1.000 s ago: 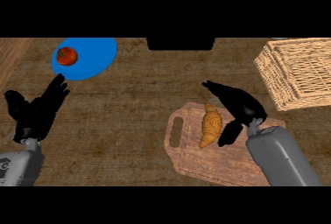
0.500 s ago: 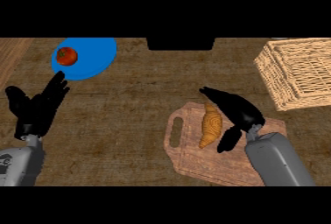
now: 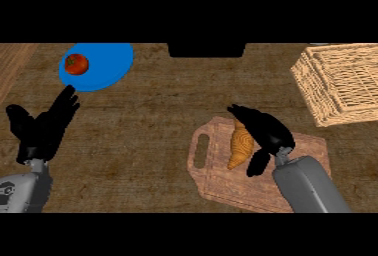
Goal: Pick the croissant from the cutting board and place it in the basket
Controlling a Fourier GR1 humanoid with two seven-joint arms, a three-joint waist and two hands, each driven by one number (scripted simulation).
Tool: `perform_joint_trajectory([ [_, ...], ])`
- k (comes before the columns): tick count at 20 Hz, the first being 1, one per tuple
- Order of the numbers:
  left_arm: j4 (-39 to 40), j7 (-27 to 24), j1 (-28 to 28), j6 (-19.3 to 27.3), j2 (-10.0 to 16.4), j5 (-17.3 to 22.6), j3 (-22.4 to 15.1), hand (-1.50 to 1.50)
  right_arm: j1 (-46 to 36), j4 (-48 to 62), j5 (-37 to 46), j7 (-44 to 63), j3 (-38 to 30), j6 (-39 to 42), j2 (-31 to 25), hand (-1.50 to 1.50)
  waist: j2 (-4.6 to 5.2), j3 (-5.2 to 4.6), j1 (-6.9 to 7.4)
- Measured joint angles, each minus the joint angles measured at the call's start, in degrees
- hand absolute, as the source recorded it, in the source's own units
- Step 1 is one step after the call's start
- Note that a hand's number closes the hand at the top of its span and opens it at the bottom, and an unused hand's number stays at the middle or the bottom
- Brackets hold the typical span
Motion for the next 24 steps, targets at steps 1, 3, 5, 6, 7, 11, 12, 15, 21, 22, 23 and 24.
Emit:
perform_joint_trajectory([
  [1, 0.16, 0.64, -0.71, 0.26, -0.14, -0.21, 0.06, 0.0, 0.01, 0.83, 0.89, 0.01, 0.38, -0.69, 0.62, 1.5, -0.01, -0.01, -0.01],
  [3, -0.56, 1.73, -0.98, -0.12, 0.18, 0.02, 0.35, 0.0, -0.48, 1.64, 2.11, -1.47, 1.1, -0.11, -0.38, 1.5, -0.01, -0.01, 0.07],
  [5, 0.36, 1.13, -1.38, -0.65, 0.32, 0.0, 0.67, 0.0, -1.12, 3.57, 3.99, -2.9, 2.15, -0.92, -0.62, 1.5, -0.14, -0.11, 0.06],
  [6, -0.41, 1.61, -1.1, -0.21, 0.03, -0.44, 0.45, 0.0, -1.0, 4.2, 4.77, -3.89, 2.4, -1.81, -0.68, 1.5, -0.25, -0.18, 0.08],
  [7, -0.47, 2.04, -1.43, -0.26, -0.05, -0.43, 0.61, 0.0, -0.79, 3.79, 5.38, -4.0, 2.47, -1.66, -0.61, 1.5, -0.28, -0.19, 0.04],
  [11, -1.19, 1.71, -0.55, 0.09, -1.08, -1.26, 0.37, 0.0, -1.22, 4.75, 7.59, -4.04, 2.93, -2.09, 0.76, 1.5, -0.44, -0.3, 0.01],
  [12, -1.37, 2.18, -0.91, 0.35, -1.26, -1.41, 0.34, 0.0, -1.22, 4.52, 8.26, -3.5, 3.49, -1.85, 1.41, 1.5, -0.46, -0.35, -0.05],
  [15, -1.93, 2.03, -0.36, -0.24, -1.15, -1.33, 0.7, 0.0, -1.68, 6.46, 9.3, -5.41, 3.36, -2.89, 1.6, 1.5, -0.58, -0.39, 0.04],
  [21, -0.97, 0.61, 1.58, -0.84, -0.45, -0.72, 2.53, 0.0, 12.06, -8.0, 7.62, -12.35, 7.29, -3.22, -3.12, 1.5, -1.1, -0.27, -1.8],
  [22, -1.01, 0.55, 2.08, -0.8, -0.17, -0.66, 2.93, 0.0, 15.46, -10.74, 6.86, -14.75, 8.04, -4.04, -4.56, 1.5, -1.24, -0.24, -2.37],
  [23, -0.97, 0.62, 2.42, -0.81, -0.03, -0.4, 3.33, 0.0, 18.92, -13.31, 6.05, -17.23, 8.52, -4.88, -6.32, 1.5, -1.33, -0.21, -2.92],
  [24, -1.13, 0.68, 2.68, -0.63, -0.03, -0.38, 3.51, 0.0, 22.36, -16.02, 5.15, -19.57, 8.61, -5.4, -8.48, 1.5, -1.33, -0.18, -3.21],
])
